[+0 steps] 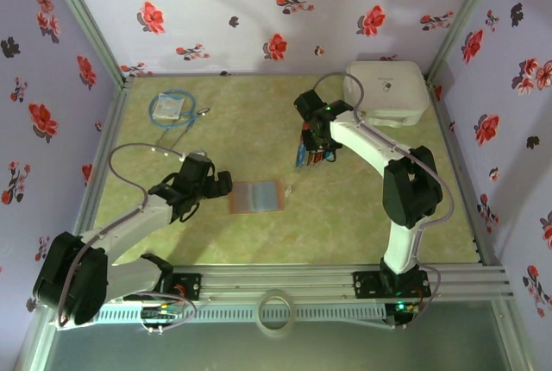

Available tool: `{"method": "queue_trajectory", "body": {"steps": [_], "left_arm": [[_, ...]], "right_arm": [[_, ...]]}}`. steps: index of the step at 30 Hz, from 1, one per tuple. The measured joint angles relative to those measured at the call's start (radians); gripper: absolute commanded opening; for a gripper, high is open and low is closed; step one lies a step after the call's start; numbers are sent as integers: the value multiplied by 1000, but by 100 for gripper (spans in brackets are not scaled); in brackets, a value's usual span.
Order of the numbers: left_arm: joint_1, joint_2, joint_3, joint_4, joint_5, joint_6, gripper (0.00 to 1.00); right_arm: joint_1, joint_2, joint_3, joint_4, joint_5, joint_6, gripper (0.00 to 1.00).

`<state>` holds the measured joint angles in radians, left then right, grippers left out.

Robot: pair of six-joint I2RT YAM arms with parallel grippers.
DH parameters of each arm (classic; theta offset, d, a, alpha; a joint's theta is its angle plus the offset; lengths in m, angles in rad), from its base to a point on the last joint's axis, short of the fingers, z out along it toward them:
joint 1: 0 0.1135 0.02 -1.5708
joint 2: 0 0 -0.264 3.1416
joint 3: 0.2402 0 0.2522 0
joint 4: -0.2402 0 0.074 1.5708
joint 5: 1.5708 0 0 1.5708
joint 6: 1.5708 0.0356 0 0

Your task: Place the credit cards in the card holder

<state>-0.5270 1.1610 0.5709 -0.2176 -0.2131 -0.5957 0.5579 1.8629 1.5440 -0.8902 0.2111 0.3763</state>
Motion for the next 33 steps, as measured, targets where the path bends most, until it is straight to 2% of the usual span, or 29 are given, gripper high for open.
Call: {"method": "queue_trajectory", "body": {"steps": [14,33], "left_arm": [[18,9,-18,23,10,3,100],[30,11,-32,30,23,3,100]], "right_arm": [[0,15,8,-2,3,0,25],[-1,41,22,0,-9,2,1]]}}
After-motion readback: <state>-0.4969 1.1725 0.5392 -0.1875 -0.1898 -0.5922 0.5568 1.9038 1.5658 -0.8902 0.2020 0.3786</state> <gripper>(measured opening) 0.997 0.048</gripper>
